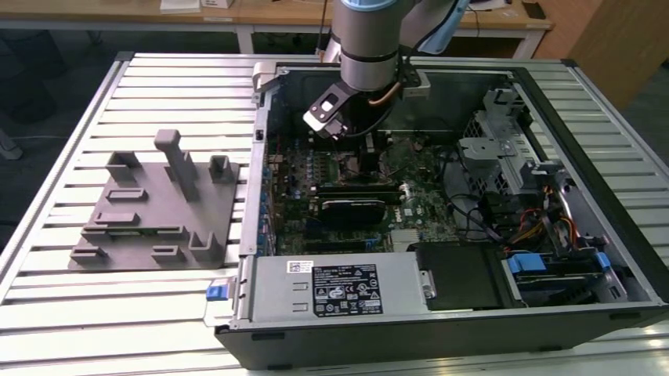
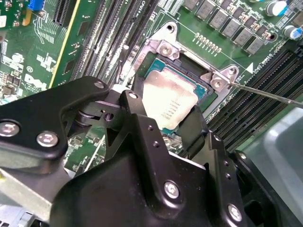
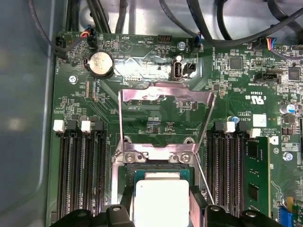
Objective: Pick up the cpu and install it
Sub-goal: 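Place the cpu into insertion slot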
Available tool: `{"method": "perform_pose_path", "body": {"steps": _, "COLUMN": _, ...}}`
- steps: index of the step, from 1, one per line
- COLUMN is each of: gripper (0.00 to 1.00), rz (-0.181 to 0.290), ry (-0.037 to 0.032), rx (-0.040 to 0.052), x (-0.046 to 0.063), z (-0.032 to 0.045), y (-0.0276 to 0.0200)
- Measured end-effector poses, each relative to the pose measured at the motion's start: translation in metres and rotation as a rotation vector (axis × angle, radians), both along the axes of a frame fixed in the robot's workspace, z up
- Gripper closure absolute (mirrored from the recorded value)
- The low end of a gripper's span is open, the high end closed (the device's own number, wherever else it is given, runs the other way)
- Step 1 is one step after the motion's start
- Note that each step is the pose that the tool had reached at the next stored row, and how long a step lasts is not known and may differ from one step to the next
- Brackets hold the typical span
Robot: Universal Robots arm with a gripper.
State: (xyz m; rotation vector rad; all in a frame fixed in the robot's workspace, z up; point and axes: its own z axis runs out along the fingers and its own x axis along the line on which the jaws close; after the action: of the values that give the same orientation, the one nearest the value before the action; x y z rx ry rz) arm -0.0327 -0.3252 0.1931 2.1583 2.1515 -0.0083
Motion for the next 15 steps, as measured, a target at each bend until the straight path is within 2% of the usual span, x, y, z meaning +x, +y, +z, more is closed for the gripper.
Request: {"method": "perform_pose_path", "body": {"steps": 15, "gripper": 0.46, "rz": 0.0, "ry": 0.0001, "rx": 0.0005, "x": 0.0006, "z": -0.0011, "y": 0.0034}}
